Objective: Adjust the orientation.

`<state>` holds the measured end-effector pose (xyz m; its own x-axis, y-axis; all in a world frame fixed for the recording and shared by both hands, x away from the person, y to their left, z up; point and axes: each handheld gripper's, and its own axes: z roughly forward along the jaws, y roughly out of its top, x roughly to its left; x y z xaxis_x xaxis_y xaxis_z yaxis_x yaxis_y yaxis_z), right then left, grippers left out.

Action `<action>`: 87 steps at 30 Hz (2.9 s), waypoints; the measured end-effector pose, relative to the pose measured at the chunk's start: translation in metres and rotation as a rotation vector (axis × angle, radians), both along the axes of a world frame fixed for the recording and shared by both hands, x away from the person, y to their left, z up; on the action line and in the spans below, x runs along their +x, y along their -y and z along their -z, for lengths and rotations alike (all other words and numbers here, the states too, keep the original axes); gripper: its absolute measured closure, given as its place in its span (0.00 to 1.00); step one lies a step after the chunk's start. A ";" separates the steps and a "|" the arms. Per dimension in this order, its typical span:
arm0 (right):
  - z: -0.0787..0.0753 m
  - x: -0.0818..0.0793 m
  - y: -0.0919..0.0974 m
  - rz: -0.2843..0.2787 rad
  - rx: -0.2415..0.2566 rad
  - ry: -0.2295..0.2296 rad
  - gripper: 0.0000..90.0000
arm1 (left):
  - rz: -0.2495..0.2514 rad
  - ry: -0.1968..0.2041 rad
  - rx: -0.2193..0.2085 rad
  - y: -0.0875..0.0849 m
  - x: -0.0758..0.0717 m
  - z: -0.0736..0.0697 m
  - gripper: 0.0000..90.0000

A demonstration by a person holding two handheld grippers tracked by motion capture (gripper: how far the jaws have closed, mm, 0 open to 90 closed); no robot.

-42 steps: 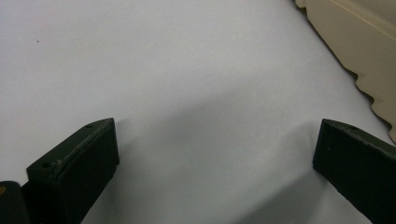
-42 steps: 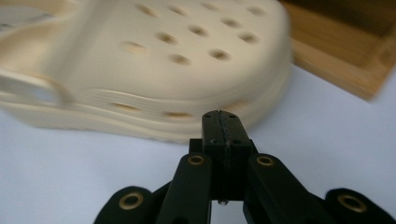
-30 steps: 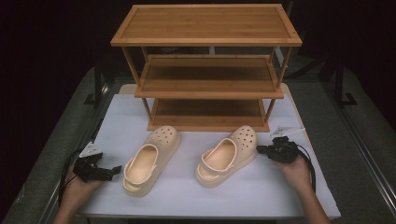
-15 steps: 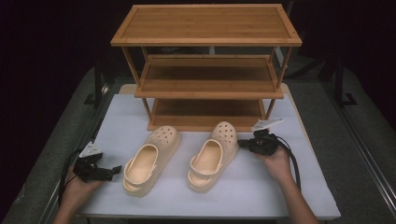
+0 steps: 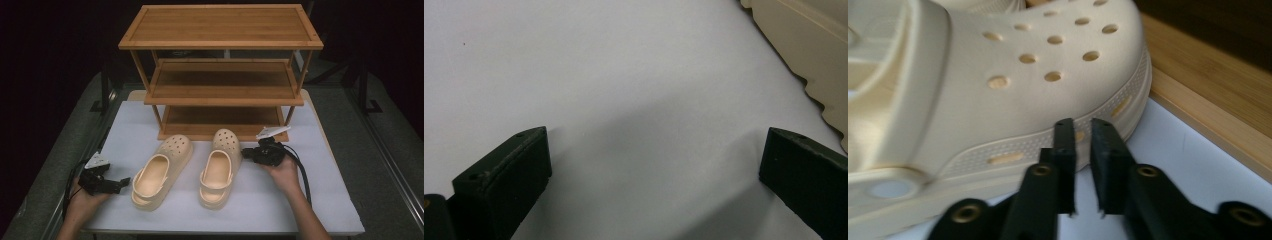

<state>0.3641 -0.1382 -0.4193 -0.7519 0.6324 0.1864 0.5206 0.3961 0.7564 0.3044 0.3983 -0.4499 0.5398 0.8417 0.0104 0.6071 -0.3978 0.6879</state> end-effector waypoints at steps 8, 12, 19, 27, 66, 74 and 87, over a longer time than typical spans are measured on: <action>-0.020 -0.025 0.004 0.055 0.028 0.032 0.60 | -0.001 0.001 0.000 0.000 0.000 0.000 0.00; -0.026 -0.039 -0.003 0.061 0.031 0.048 0.52 | -0.001 0.002 0.000 0.000 0.000 0.000 0.00; -0.033 -0.050 -0.027 0.018 0.054 0.076 0.51 | 0.000 0.002 0.000 0.000 0.000 0.000 0.00; -0.025 -0.045 -0.049 0.012 0.020 0.071 0.52 | -0.001 0.001 0.000 0.000 0.000 0.000 0.00; -0.032 -0.059 0.002 0.011 -0.036 0.159 0.92 | -0.001 0.001 0.000 0.000 0.000 0.000 0.00; -0.027 -0.061 0.011 0.013 0.032 0.119 0.69 | 0.001 0.003 -0.001 0.000 0.000 0.000 0.00; -0.030 -0.064 0.014 0.014 0.069 0.127 0.51 | 0.025 0.010 -0.081 0.002 -0.004 -0.027 0.00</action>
<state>0.3001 -0.1517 -0.3888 -0.7633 0.6321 0.1335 0.4237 0.3338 0.8421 0.3000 0.3959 -0.4230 0.5606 0.8265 -0.0514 0.5906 -0.3556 0.7244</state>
